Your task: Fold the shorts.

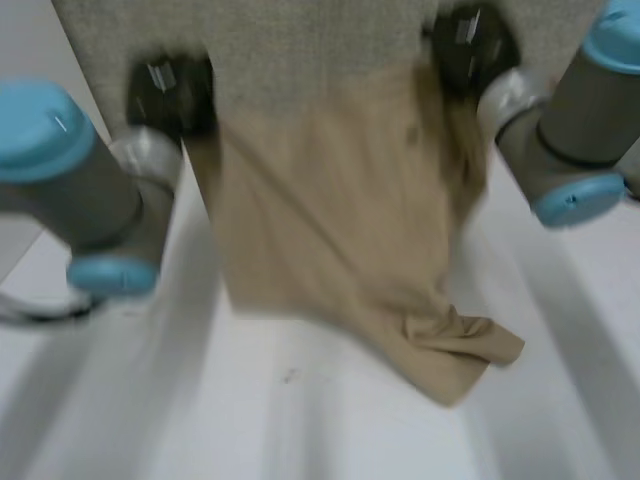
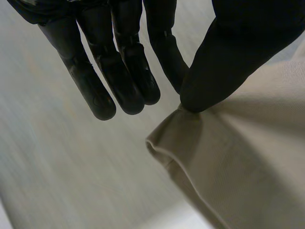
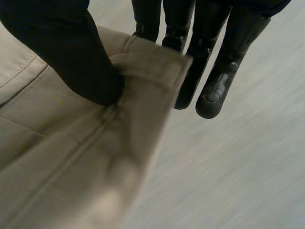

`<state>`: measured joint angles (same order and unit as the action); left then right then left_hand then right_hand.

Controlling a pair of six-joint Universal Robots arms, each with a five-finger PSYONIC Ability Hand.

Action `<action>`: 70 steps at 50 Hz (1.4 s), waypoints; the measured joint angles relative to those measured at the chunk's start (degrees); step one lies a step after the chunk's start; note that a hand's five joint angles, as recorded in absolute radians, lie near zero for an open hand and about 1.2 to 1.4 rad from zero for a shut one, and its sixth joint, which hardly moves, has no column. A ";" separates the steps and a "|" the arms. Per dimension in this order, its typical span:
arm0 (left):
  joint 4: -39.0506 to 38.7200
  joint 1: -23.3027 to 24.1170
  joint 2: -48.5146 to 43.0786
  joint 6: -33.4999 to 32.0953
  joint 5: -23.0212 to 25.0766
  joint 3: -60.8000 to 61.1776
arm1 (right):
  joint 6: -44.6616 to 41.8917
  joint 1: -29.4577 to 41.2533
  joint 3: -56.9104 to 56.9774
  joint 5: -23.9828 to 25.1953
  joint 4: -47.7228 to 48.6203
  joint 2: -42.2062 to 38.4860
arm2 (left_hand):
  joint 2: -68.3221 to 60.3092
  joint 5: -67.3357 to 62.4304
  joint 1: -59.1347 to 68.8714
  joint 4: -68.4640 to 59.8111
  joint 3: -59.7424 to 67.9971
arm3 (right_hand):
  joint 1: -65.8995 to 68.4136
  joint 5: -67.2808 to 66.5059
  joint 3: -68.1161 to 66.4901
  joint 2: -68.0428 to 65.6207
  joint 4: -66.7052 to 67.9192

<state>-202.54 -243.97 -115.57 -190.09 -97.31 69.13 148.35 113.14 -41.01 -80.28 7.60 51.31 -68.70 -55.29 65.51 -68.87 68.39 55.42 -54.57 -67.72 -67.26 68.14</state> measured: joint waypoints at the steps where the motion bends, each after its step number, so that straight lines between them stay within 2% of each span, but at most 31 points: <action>1: -2.28 -0.41 0.03 -1.06 -0.65 -3.30 | 0.01 0.19 -1.71 -0.40 7.86 2.19 | 0.00 0.00 0.00 0.00 0.00 | 0.00 0.00 -0.16 0.00 0.00; 2: -5.38 -0.85 0.21 -2.13 -1.60 -6.98 | 0.03 0.40 -4.04 -0.92 17.28 4.87 | 0.00 0.00 0.00 0.00 0.00 | 0.00 0.00 -0.16 0.00 0.01; 3: -7.50 -1.10 0.43 -2.67 -2.27 -8.99 | 0.04 0.49 -5.27 -1.17 21.86 6.22 | 0.00 0.00 0.00 0.00 0.00 | 0.00 0.00 -0.16 0.00 0.01; 4: -7.50 -1.10 0.43 -2.67 -2.27 -8.99 | 0.04 0.49 -5.27 -1.17 21.86 6.22 | 0.00 0.00 0.00 0.00 0.00 | 0.00 0.00 -0.16 0.00 0.01; 6: -13.68 -1.62 1.56 -3.67 -4.16 -13.09 | 0.11 0.73 -8.85 -1.89 33.52 9.91 | 0.00 0.00 0.00 0.00 0.00 | 0.00 -0.16 -0.16 0.00 0.01; 10: -19.71 -1.72 4.14 -4.01 -5.84 -14.12 | 0.29 0.89 -11.47 -2.28 38.55 12.38 | 0.00 0.00 0.00 0.00 0.00 | 0.00 -1.74 -0.16 0.00 0.01; 17: -20.88 -1.43 7.61 -3.46 -6.23 -5.69 | 1.40 1.40 -14.43 -1.77 31.49 12.53 | -0.01 0.00 0.00 0.00 0.00 | -0.02 -1.74 -0.16 0.00 0.10; 22: -19.65 -1.50 8.63 -3.11 -5.97 8.03 | 2.62 1.87 -20.46 0.51 25.81 10.93 | -0.03 0.00 0.00 0.00 0.00 | -0.02 -1.74 -0.16 0.00 0.23; 24: -19.60 -1.52 8.62 -3.10 -5.94 9.05 | 2.67 1.92 -21.08 0.71 25.63 10.77 | -0.03 0.00 0.00 0.00 0.00 | -0.02 -1.74 -0.16 0.00 0.23; 26: -19.29 -1.83 7.64 -3.11 -5.48 18.19 | 2.74 2.60 -27.21 2.42 24.57 8.67 | -0.03 0.00 0.00 0.00 0.00 | -0.02 -1.74 -0.16 0.00 0.24; 29: -19.23 -1.94 5.58 -3.19 -4.62 23.63 | 2.32 3.25 -31.11 3.15 23.86 6.64 | -0.03 0.00 0.00 0.00 0.01 | -0.02 -1.74 -0.16 0.00 0.24; 33: -18.58 -1.67 1.53 -3.46 -2.86 28.96 | 0.89 4.03 -35.41 3.33 21.04 2.96 | -0.03 0.00 0.00 0.00 0.01 | -0.02 -1.74 -0.16 0.00 0.24; 38: -14.14 -1.23 -2.05 -3.74 -1.08 33.85 | -1.78 4.33 -39.02 2.82 12.55 0.34 | -0.04 0.00 0.00 -0.01 0.01 | -0.02 -1.74 -0.16 0.00 0.24; 45: -4.42 -0.80 0.51 -3.71 -0.67 37.25 | -2.53 3.73 -43.02 1.51 -0.37 5.31 | -0.04 0.00 0.00 -0.01 0.01 | -0.02 -1.74 -0.16 0.00 0.24; 53: -0.88 -0.83 5.47 -3.62 -0.75 39.72 | -0.36 3.42 -49.42 -1.03 -4.48 11.13 | -0.04 0.00 0.00 -0.01 0.01 | -0.02 -1.75 -0.16 0.00 0.24; 56: -0.75 -1.29 7.37 -3.55 -0.56 40.80 | 1.14 2.69 -53.12 -1.61 -3.92 13.12 | 19.23 15.56 -18.24 18.53 -18.81 | -0.02 -1.76 -0.16 0.00 0.25; 58: -0.77 -1.50 8.17 -3.51 -0.30 41.26 | 1.59 2.22 -54.34 -1.66 -3.37 13.64 | 25.67 22.18 -24.60 25.61 -25.19 | -0.02 -1.75 -0.16 0.00 0.24; 60: -0.80 -1.76 9.07 -3.47 0.87 41.85 | 2.06 1.39 -55.92 -1.61 -2.13 14.16 | 25.67 22.18 -24.60 25.61 -25.19 | -0.02 -1.75 -0.16 0.00 0.24; 61: -0.80 -1.87 9.41 -3.47 1.72 42.07 | 2.16 1.13 -56.33 -1.58 -1.66 14.27 | 35.06 31.90 -32.65 35.43 -34.58 | -0.02 -1.75 -0.16 0.00 0.24; 66: -0.31 -2.64 10.01 -3.55 6.37 42.67 | 2.31 0.44 -57.26 -1.49 0.42 14.34 | 36.98 33.90 -33.70 37.27 -36.32 | -0.02 -1.74 -0.16 0.00 0.25; 67: 0.52 -3.75 10.24 -3.62 9.97 42.96 | 2.30 0.24 -57.51 -1.47 1.60 14.24 | 37.03 33.90 -33.70 37.27 -36.32 | -0.02 -1.74 -0.16 0.00 0.24; 70: 1.99 -5.91 10.40 -3.60 13.86 43.11 | 2.35 0.12 -57.61 -1.45 2.69 14.08 | 37.03 33.90 -33.70 37.27 -36.32 | -0.02 -1.74 -0.16 0.00 0.24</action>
<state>-200.55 -249.88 -105.17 -193.69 -83.45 112.25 150.70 113.25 -98.63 -81.73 10.28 65.39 -31.67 -21.40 31.82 -31.60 32.07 55.40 -56.31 -67.88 -67.25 68.39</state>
